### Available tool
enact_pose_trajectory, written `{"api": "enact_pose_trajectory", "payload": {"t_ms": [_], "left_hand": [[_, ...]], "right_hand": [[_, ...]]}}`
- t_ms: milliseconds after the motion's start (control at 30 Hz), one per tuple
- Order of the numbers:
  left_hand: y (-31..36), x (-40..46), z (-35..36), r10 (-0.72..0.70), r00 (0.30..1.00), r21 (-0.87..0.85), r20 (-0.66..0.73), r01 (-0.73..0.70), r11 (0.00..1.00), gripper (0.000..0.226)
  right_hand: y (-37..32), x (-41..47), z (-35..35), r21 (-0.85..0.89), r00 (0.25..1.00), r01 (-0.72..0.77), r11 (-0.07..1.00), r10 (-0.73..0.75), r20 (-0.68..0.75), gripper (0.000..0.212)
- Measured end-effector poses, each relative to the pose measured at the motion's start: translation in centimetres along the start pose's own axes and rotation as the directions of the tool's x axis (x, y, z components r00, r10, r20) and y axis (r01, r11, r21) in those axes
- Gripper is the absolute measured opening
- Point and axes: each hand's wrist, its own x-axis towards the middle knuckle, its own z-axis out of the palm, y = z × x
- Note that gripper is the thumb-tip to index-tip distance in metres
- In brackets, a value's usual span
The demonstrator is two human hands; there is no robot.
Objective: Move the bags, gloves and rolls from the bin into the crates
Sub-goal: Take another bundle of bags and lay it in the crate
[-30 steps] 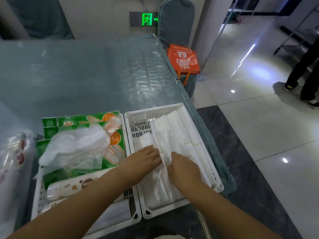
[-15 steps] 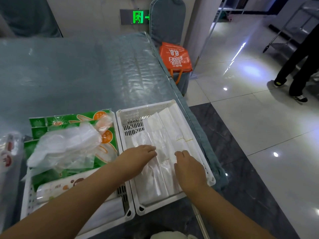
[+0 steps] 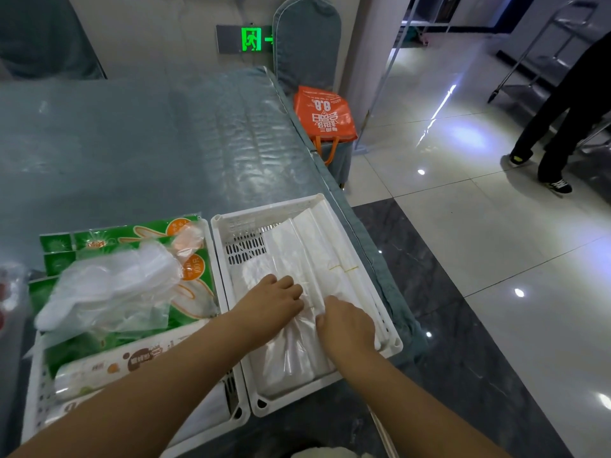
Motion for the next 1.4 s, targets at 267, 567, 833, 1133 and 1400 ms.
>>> {"api": "enact_pose_trajectory", "payload": {"t_ms": [267,567,833,1133,1400], "left_hand": [[0.1,0.3,-0.4,0.057,0.998,0.011,-0.024,-0.056,0.998,0.027],[0.3,-1.4,0.7,0.025,0.996,-0.128,-0.089,-0.037,0.991,0.029],[0.5,-3.9,1.8,0.037,0.997,-0.101,-0.071,-0.044,0.994,0.039],[0.5,-4.6,1.9,-0.003,0.993,-0.081,-0.118,-0.006,0.997,0.034],[0.4,-5.4,1.6,-0.104,0.987,-0.250,-0.124,0.071,0.966,0.035]], "right_hand": [[1.0,-0.5,-0.1,-0.005,0.997,-0.004,1.000,0.003,-0.075,0.012],[0.2,-0.3,0.1,-0.009,0.984,0.130,0.991,-0.130,-0.121,0.021],[-1.9,1.2,0.5,-0.076,0.997,0.073,0.994,-0.075,-0.033,0.020],[-1.5,1.2,0.3,-0.080,0.983,0.142,0.987,-0.150,-0.109,0.021],[-2.7,0.9,1.5,-0.107,0.987,0.154,0.982,-0.149,0.052,0.022]]}}
